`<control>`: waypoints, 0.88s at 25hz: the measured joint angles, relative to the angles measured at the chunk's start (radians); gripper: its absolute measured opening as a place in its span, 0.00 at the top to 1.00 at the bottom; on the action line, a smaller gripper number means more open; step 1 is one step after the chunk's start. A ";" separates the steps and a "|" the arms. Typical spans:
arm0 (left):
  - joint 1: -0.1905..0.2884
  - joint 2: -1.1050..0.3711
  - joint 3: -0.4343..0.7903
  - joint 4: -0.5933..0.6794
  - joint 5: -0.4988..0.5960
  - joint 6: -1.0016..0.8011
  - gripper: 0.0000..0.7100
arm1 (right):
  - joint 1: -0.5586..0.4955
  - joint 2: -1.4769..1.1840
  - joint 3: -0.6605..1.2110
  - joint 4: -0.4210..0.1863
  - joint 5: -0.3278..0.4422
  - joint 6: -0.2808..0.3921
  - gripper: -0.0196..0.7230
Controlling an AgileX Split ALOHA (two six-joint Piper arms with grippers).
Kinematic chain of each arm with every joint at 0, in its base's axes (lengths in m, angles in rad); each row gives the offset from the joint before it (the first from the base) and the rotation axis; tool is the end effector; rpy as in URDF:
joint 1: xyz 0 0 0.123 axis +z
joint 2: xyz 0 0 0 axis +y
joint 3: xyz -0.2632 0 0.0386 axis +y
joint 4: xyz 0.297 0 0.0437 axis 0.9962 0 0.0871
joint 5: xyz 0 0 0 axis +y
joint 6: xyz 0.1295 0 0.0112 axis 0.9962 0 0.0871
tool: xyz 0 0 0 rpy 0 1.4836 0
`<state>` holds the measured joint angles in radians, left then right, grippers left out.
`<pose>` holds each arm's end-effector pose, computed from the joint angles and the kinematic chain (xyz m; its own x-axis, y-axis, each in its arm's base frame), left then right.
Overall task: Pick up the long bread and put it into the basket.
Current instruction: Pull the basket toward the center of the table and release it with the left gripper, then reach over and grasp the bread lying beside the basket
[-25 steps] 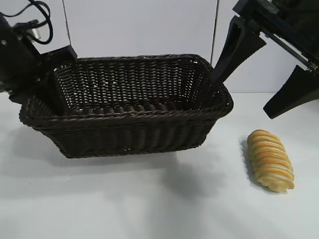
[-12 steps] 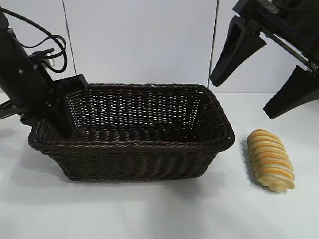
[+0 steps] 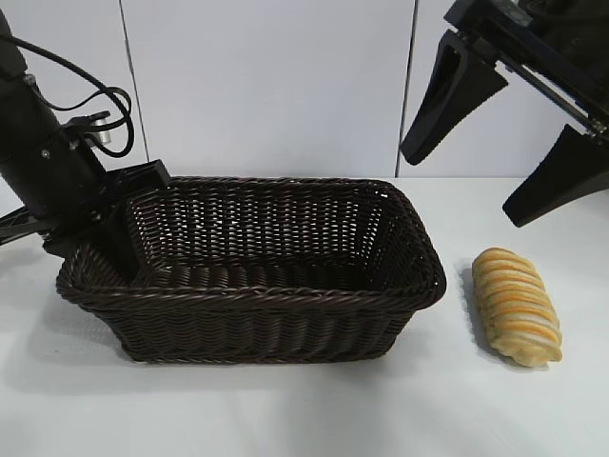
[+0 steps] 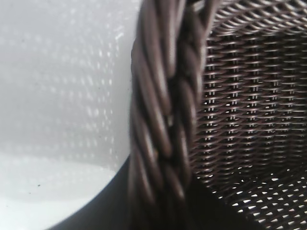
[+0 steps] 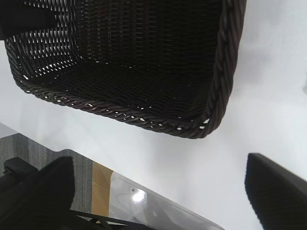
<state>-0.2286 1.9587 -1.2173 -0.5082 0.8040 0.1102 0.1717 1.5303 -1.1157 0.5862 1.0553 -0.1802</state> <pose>0.3847 -0.1363 0.0639 -0.9963 -0.0141 -0.0850 0.0193 0.9252 -0.3791 0.3318 0.1211 0.1981 -0.9783 -0.0489 -0.2012 -0.1447 0.8563 0.4958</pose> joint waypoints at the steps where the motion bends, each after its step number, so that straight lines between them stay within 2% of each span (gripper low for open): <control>1: 0.000 0.000 -0.004 -0.001 0.009 0.000 0.41 | 0.000 0.000 0.000 0.000 0.000 0.000 0.05; 4: 0.000 0.000 -0.031 -0.003 0.042 0.000 0.19 | 0.000 0.000 0.000 0.000 0.000 0.000 0.05; 6: 0.000 0.000 -0.061 0.000 0.070 -0.009 0.13 | 0.000 0.000 0.000 0.000 0.000 0.000 0.05; 10: 0.000 0.000 -0.127 0.043 0.133 -0.056 0.10 | 0.000 0.000 0.000 0.000 0.000 0.000 0.05; 15: 0.000 0.000 -0.203 0.160 0.217 -0.122 0.10 | 0.000 0.000 0.000 0.000 0.000 0.000 0.05; 22: 0.000 -0.067 -0.232 0.268 0.239 -0.181 0.10 | 0.000 0.000 0.000 0.000 0.000 0.000 0.05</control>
<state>-0.2286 1.8915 -1.4491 -0.2406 1.0431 -0.0706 0.1717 1.5303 -1.1157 0.5862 1.0549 -0.1802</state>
